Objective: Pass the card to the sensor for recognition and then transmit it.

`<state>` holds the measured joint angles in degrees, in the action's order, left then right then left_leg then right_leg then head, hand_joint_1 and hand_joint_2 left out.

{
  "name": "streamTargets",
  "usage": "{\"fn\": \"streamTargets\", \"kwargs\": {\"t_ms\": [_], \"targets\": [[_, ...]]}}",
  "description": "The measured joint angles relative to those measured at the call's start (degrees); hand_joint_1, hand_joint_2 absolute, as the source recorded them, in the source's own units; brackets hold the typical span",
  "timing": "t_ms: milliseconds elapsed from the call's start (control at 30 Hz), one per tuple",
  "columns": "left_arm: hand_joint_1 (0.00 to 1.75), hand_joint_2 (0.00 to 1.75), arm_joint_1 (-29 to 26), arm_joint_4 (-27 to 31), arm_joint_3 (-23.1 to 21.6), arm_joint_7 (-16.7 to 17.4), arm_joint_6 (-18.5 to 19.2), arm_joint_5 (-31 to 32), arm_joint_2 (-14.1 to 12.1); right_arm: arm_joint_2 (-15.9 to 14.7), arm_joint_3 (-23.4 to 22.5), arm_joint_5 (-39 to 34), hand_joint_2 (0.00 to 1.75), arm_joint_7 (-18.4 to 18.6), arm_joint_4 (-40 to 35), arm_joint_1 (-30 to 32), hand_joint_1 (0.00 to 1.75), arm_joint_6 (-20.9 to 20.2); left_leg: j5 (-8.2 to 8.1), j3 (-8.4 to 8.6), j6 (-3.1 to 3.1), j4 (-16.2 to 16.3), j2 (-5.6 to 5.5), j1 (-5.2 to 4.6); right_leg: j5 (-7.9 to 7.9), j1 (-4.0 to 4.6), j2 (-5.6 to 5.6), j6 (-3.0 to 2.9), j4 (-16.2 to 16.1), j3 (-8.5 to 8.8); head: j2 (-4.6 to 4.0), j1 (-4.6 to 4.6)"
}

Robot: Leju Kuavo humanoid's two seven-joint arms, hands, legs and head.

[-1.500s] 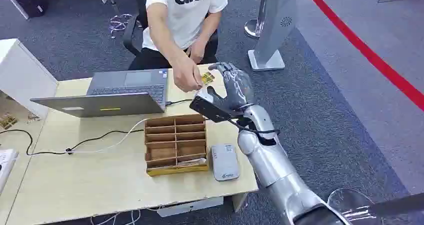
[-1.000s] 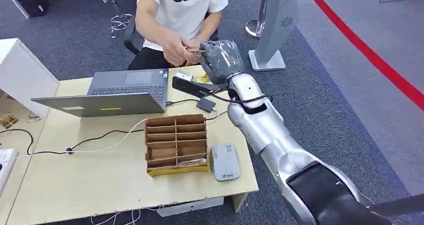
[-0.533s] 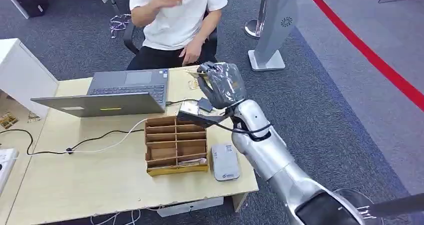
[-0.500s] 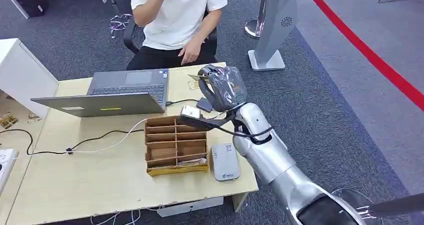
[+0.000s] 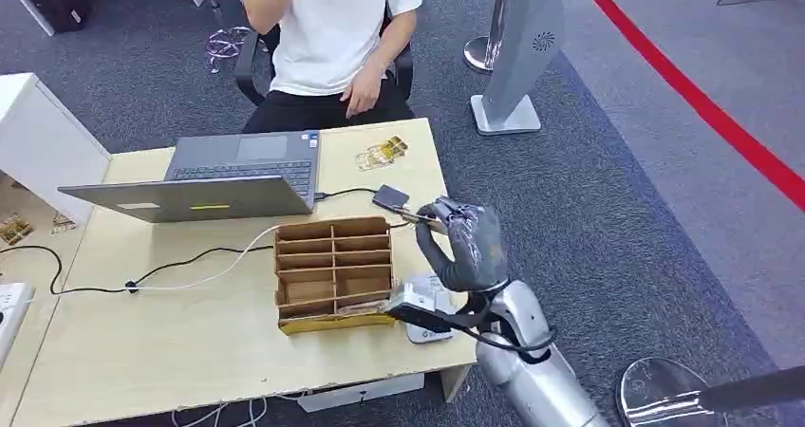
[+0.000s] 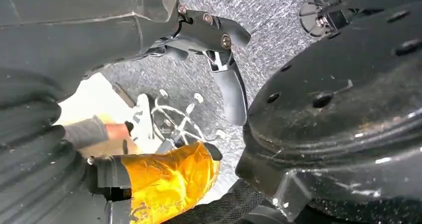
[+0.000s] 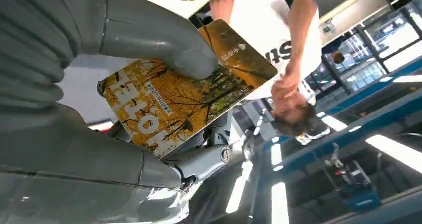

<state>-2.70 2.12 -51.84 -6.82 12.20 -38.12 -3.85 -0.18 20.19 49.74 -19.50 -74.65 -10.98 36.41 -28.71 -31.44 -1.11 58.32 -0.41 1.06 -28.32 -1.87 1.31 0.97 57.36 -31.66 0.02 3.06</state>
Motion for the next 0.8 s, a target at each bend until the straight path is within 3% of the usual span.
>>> {"fn": "streamTargets", "kwargs": {"t_ms": [300,467,567,800], "targets": [[0.0,1.75,-0.8,-1.3,0.5,-0.8,-1.1,-3.4,1.5,-1.6,-5.2,-6.7,1.75,-2.9,-6.2,13.2,1.75,-3.1,-0.09,-0.03,0.09,0.0,0.0,-0.03,-0.03,-0.02,-0.04,0.04,0.0,0.02,0.0,-0.02],[0.0,1.75,-0.9,-1.7,0.8,-0.9,-1.6,-4.6,1.9,-2.1,-5.7,-1.7,1.75,1.7,-3.4,14.7,1.75,-5.3,-0.08,-0.03,0.09,0.0,0.01,-0.03,-0.03,-0.02,-0.04,0.04,0.0,0.03,0.0,0.0],[0.0,1.75,-0.9,-1.9,0.8,-0.7,-1.6,-4.7,1.9,-2.9,-5.5,0.6,1.75,5.4,0.2,13.9,1.75,-9.1,-0.08,-0.01,0.09,0.0,0.0,-0.03,-0.03,-0.02,-0.04,0.04,0.0,0.08,0.0,-0.02],[0.0,1.75,-0.9,-2.1,0.8,-0.7,-1.5,-4.7,1.9,-4.4,-4.0,1.3,1.75,6.7,7.3,12.0,1.75,-11.4,-0.08,-0.01,0.09,0.0,-0.01,-0.04,-0.03,-0.03,-0.05,0.04,0.0,0.09,0.0,0.0]]}}
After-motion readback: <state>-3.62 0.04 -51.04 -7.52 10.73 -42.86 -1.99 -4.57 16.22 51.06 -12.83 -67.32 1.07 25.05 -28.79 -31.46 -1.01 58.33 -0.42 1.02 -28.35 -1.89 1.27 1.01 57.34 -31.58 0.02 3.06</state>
